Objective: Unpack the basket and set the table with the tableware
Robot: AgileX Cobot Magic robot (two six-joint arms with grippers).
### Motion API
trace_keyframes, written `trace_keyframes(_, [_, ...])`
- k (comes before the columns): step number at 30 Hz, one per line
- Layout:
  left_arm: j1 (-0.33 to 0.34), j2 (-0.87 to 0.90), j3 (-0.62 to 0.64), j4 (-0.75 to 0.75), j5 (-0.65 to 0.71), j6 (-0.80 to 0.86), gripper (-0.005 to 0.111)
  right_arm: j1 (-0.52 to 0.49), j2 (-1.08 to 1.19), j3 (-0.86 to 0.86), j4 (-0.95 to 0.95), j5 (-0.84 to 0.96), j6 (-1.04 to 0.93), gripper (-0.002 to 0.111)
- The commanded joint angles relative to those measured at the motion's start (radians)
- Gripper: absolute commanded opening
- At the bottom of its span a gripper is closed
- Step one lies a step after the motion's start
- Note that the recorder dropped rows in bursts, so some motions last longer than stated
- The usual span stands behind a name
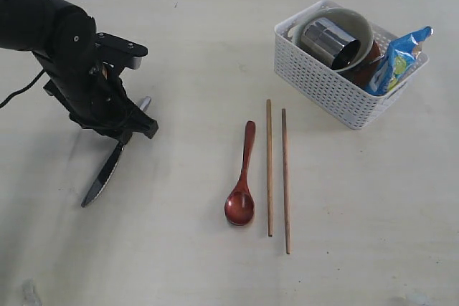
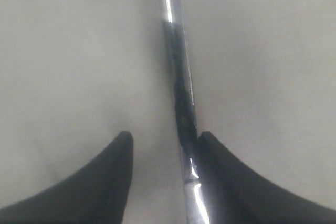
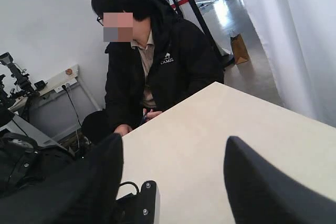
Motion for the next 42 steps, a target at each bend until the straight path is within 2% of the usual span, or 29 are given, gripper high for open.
trace_keyframes(1, [-0.005, -0.002, -0.01, -0.014, 0.0, 0.005, 0.038, -0.004, -0.008, 0.0, 0.01, 0.006, 0.002, 0.055])
trace_keyframes(14, [-0.005, 0.036, -0.01, -0.02, 0.008, -0.022, 0.036, -0.004, -0.008, 0.0, 0.013, 0.006, 0.002, 0.055])
trace_keyframes(16, [-0.005, 0.036, -0.012, -0.02, 0.019, -0.043, 0.03, -0.004, -0.008, 0.0, 0.013, 0.006, 0.002, 0.055])
trace_keyframes(22, [-0.005, 0.036, -0.012, -0.02, 0.021, -0.115, 0.0, -0.004, -0.008, 0.0, 0.017, 0.006, 0.002, 0.055])
trace_keyframes(32, [-0.005, 0.036, -0.012, -0.02, 0.011, -0.396, 0.0, -0.004, -0.008, 0.0, 0.02, 0.006, 0.007, 0.055])
trace_keyframes(42, [-0.005, 0.036, -0.012, -0.02, 0.016, -0.461, 0.0, -0.004, -0.008, 0.0, 0.02, 0.006, 0.014, 0.055])
